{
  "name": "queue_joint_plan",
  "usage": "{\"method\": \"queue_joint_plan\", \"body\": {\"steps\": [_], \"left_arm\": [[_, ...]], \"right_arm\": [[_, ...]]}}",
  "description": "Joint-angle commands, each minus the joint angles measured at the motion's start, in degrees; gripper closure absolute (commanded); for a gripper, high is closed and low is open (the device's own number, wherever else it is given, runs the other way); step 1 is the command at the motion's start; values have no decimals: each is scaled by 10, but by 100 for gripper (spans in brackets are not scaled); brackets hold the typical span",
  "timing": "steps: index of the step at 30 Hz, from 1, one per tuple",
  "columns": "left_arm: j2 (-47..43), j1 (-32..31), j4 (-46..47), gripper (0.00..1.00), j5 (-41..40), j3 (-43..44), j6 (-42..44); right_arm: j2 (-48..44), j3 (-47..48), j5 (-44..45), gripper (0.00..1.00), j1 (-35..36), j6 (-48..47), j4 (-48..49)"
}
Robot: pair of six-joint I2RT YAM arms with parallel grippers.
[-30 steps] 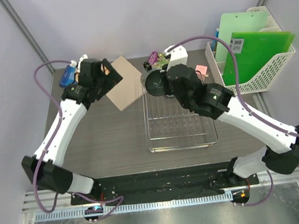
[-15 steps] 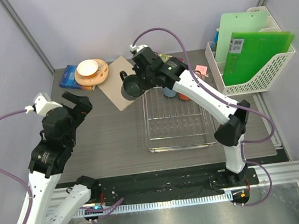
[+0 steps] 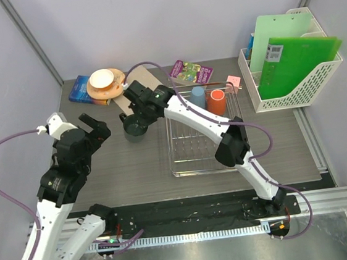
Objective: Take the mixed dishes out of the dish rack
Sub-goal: Place the cup at the center of the board.
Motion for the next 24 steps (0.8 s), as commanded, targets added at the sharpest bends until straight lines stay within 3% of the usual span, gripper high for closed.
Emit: {"method": "queue_joint_plan", "body": {"steps": [1,7,21,24], "left_arm": [[-9,-1,-6,3,-5,-15,4],[-18,-2,-5,4,6,-43,-6],[-14,-1,-2,4,12,-73,-9],[-8,-1,-1,4,16,-71,-7]], "right_arm": [[12,44,25,99,12,-14,8],[10,-31,66,99,13,-21,50],[28,-134,41,99,12,-19,119],[18,-147,36,87,13,-17,124]]}}
